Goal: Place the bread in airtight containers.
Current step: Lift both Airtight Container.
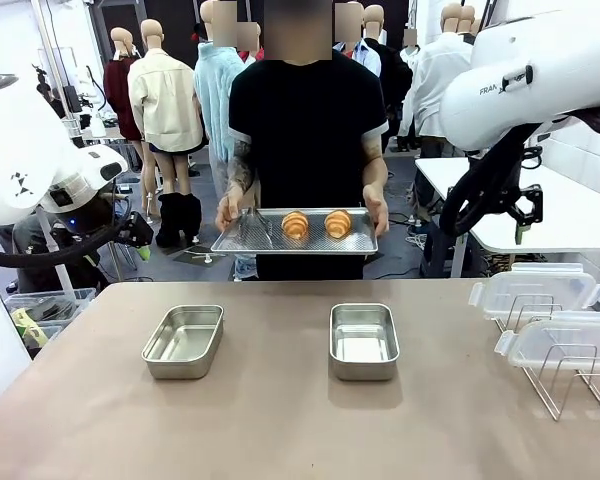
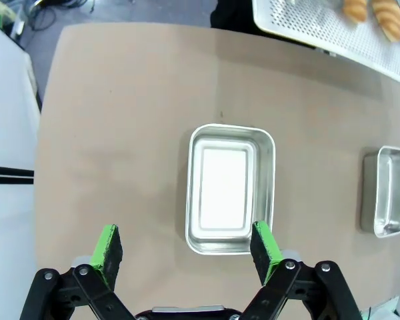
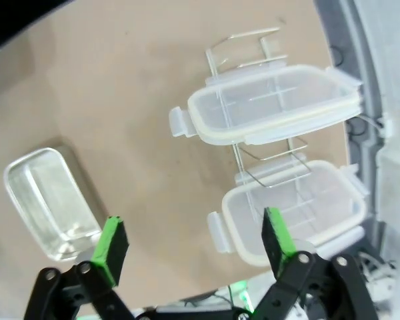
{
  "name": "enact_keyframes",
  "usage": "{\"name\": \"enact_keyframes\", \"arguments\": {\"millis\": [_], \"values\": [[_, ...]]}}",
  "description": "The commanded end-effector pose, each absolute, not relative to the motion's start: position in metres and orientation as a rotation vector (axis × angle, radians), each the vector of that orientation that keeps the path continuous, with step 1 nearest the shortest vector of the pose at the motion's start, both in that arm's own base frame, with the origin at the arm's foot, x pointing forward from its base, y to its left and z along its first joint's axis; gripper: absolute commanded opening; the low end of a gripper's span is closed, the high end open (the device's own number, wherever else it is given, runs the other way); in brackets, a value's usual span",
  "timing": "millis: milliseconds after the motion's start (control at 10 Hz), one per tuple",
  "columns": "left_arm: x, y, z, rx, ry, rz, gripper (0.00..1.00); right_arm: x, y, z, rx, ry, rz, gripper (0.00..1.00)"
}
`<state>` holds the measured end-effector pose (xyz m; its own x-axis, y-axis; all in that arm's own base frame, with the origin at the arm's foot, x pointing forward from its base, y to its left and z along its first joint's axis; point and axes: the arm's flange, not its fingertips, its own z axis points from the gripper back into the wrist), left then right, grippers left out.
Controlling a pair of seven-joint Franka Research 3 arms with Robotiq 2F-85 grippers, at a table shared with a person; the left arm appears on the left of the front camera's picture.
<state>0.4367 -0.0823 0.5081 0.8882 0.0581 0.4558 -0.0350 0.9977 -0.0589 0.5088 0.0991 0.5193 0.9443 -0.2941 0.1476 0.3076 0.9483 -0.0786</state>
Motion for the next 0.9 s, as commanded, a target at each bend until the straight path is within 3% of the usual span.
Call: {"name": "enact_keyframes", "arguments": {"millis": [0,200,500,800], "values": [[0.464,-0.092,0.482,-0.064,-0.469,0.151,1.00,0.532,0.143,0.501,-0.134,-0.100,-0.169,1.00],[0.465,-0.095,0.471,-0.072,-0.458,0.174,1.00,0.537,0.190,0.463,-0.148,-0.003,-0.059,1.00],[0.471,-0.099,0.437,-0.037,-0.415,0.223,1.00,0.549,0.196,0.400,-0.115,0.078,-0.036,1.00],[0.484,-0.098,0.405,-0.038,-0.346,0.264,1.00,0.568,0.201,0.359,-0.093,0.047,0.007,1.00]]}}
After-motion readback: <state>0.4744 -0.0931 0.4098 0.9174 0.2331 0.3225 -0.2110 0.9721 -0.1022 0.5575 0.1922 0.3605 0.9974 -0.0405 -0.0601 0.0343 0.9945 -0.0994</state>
